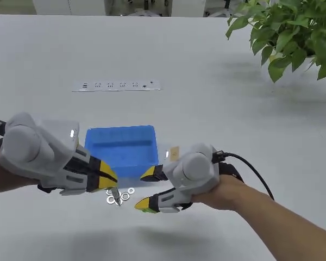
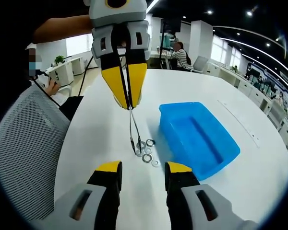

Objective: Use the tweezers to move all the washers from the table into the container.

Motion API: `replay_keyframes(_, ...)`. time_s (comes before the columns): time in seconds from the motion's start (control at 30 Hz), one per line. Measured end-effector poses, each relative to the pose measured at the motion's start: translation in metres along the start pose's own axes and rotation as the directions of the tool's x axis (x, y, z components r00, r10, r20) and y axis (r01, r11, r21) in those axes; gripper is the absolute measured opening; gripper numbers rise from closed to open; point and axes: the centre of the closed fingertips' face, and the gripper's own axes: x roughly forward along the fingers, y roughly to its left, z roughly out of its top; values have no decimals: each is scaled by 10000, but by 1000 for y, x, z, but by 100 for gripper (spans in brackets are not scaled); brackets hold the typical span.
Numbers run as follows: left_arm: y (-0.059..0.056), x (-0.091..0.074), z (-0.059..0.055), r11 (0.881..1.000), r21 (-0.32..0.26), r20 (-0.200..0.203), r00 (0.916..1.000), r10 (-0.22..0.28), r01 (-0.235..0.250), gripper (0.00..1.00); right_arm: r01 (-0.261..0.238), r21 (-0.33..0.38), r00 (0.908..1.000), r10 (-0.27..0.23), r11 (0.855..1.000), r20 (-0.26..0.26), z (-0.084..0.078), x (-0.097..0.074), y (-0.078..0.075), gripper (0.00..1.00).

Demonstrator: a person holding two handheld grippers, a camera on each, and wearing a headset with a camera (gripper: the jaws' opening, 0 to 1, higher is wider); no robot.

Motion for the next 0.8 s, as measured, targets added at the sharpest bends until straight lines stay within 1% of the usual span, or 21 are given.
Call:
replay_keyframes(0.43,1,-1,0,10000,-71,28,10000,-3,3,5,-265,-247,9994,271,9993,232,14,9,1,35)
replay_keyframes(0.8,2,0,0,9999,-108,42,10000,-22,22,5,-760,-607,9970,767,9953,96,15,21,9,29)
